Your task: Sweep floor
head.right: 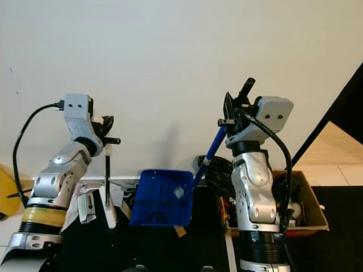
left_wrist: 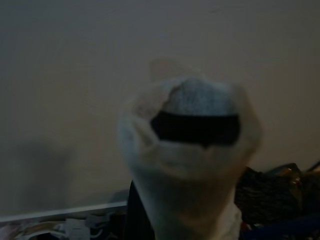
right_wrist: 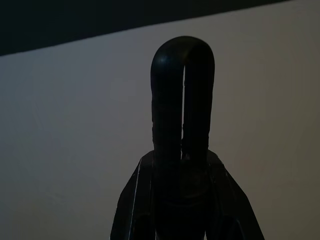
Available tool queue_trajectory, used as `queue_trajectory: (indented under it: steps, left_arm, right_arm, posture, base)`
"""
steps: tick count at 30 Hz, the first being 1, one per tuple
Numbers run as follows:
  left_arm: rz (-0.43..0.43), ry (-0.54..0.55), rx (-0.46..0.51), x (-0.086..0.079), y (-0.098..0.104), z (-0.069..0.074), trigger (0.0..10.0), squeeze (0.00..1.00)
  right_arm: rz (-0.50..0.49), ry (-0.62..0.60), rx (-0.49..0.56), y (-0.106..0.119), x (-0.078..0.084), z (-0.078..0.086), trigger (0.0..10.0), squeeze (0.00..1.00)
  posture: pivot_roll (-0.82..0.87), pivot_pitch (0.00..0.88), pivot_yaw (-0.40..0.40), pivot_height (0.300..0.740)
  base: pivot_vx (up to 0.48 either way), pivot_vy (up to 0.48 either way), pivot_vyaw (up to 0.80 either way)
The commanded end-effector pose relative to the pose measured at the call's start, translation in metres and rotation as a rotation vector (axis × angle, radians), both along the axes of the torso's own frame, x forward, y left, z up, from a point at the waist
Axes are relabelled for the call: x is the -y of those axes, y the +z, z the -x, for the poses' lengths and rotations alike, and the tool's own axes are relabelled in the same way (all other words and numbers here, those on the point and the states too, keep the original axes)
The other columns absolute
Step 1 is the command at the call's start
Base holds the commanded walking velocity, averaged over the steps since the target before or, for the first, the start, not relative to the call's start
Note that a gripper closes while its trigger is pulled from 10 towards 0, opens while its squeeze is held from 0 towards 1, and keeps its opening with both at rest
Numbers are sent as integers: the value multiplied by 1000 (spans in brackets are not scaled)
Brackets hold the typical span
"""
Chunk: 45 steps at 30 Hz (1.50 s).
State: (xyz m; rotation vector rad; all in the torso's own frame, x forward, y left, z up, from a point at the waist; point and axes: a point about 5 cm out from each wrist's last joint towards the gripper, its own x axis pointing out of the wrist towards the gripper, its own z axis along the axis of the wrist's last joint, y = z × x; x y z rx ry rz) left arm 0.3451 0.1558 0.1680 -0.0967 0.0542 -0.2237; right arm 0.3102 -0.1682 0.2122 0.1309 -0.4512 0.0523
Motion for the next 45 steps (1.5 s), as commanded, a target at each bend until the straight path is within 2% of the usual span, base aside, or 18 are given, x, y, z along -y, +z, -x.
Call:
queue_trajectory:
  steps: [1,5,23,45]
  left_arm:
    - [10,11,40,-1,4,1,10000,0]
    - [-27,3,80,0,7,1,10000,0]
    - [-18,21,124,4,12,-1,10000,0]
    - [4,15,131,7,12,-4,10000,0]
  right_arm:
    - [-5,13,53,9,-4,0,10000,0]
    - [0,20,44,6,-5,-3,10000,0]
    - [14,31,36,6,-6,-7,10000,0]
    - [10,34,27,3,-7,-7,10000,0]
  posture:
    - [53,0,70,740]
    - [57,0,63,740]
    - [50,0,47,740]
    - [50,0,51,740]
  base:
    - [0,0,0]
    - [0,0,0]
    - [0,0,0]
    - [215,-327,0]
